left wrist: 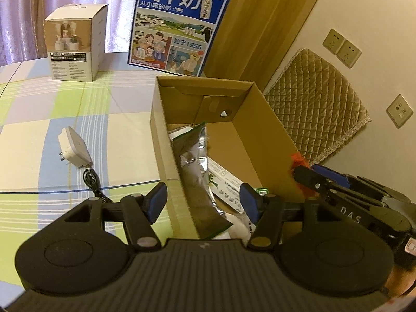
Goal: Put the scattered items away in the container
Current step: 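Open the left tool to drop the foil bag while the right tool releases the red packet, then withdraw both open tools from the box back over the table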
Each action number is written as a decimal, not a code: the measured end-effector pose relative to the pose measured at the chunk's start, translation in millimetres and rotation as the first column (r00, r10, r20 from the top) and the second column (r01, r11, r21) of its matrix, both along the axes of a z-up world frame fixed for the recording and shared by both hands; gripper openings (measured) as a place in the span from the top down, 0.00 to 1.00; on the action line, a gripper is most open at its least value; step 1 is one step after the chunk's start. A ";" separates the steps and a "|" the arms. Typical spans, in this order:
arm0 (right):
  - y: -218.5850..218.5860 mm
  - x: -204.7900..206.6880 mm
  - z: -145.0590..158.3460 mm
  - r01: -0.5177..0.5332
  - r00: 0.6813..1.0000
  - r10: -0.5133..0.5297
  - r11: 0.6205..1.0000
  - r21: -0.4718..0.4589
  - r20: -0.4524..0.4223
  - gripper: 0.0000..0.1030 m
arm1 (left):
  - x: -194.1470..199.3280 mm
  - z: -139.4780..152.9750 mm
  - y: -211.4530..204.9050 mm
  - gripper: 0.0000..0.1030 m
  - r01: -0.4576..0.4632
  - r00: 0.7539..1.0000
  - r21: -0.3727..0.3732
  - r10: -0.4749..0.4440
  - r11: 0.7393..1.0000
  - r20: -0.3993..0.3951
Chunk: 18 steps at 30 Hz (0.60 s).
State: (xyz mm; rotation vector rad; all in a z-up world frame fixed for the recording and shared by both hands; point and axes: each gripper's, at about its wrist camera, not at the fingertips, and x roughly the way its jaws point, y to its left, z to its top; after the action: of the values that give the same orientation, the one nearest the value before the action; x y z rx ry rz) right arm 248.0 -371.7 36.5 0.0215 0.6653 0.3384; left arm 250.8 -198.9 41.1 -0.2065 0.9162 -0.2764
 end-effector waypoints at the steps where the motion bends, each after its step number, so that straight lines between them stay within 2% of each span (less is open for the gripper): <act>1: -0.4 -0.3 0.0 0.010 1.000 -0.010 1.000 -0.001 0.003 0.62 | -0.3 -0.3 1.9 0.45 -0.003 1.000 0.001 0.003 1.000 0.000; 2: -1.2 -0.5 -0.1 0.021 1.000 -0.021 1.000 0.003 0.006 0.49 | -0.6 -0.5 3.9 0.45 -0.005 1.000 0.001 0.005 1.000 0.001; 3: -2.2 -1.7 0.1 0.028 1.000 -0.028 1.000 0.007 0.009 0.43 | -1.1 -0.8 6.1 0.45 -0.008 1.000 0.003 0.008 1.000 0.001; 9: -8.2 -10.8 3.0 0.040 0.999 -0.040 0.999 0.022 0.006 0.41 | -10.5 -2.4 23.6 0.42 -0.028 1.000 0.015 0.027 1.000 0.003; 14: -10.9 -26.7 10.2 0.047 0.999 -0.047 0.998 0.042 0.002 0.36 | -27.4 -2.3 45.9 0.41 -0.053 0.999 0.033 0.053 0.998 0.000; 18: -5.2 -44.4 18.1 0.037 0.999 -0.037 0.998 0.052 0.001 0.34 | -45.6 1.0 65.0 0.35 -0.076 0.997 0.062 0.075 0.995 0.013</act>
State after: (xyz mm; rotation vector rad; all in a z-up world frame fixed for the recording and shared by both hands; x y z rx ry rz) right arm 203.5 -376.9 54.5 0.0827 0.6533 0.3200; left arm 205.2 -133.9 42.1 -0.1812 0.9030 -0.1783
